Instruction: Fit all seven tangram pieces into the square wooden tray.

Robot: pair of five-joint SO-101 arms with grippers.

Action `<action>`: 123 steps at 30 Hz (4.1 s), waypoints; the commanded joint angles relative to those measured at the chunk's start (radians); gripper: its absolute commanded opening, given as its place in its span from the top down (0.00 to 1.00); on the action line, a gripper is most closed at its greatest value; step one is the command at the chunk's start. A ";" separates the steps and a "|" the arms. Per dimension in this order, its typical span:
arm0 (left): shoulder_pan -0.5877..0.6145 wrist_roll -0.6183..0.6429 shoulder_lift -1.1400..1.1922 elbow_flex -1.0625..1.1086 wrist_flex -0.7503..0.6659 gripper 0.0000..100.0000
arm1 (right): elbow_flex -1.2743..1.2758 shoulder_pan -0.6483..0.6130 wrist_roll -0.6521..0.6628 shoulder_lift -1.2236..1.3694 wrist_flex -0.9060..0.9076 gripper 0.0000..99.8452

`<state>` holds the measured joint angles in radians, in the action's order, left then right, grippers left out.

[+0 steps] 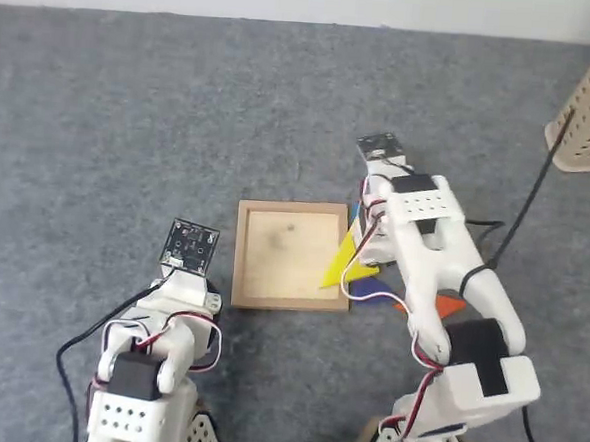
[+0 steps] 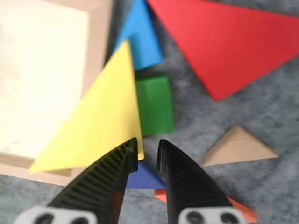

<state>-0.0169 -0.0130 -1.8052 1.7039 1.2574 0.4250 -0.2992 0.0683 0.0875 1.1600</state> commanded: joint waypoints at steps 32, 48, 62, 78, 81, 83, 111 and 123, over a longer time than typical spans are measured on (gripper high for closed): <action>0.000 0.009 -0.020 -0.019 0.006 0.99 | -0.084 0.019 -0.006 -0.077 -0.120 0.92; 0.000 0.009 -0.020 -0.019 0.006 0.99 | -0.172 -0.186 0.011 0.124 -0.154 0.92; 0.000 0.009 -0.020 -0.019 0.006 0.99 | -0.170 -0.298 0.005 0.076 -0.157 0.92; 0.000 0.009 -0.020 -0.019 0.006 0.99 | 0.288 -0.312 0.135 -0.298 -0.375 0.83; -0.002 0.009 -0.020 -0.019 0.006 0.99 | 0.258 -0.358 0.167 -0.206 -0.375 0.80; 0.000 0.009 -0.020 -0.019 0.006 0.99 | 0.222 -0.377 0.169 -0.136 -0.375 0.80; 0.000 0.009 -0.020 -0.019 0.006 0.99 | -0.028 -0.495 0.164 0.038 -0.311 0.80; 0.000 0.009 -0.020 -0.019 0.006 0.99 | 0.233 -0.325 0.081 -0.268 -0.429 0.80</action>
<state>-0.0169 -0.0130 -1.8052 1.7039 1.2574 0.6444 -0.6705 0.1711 -0.0921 0.7687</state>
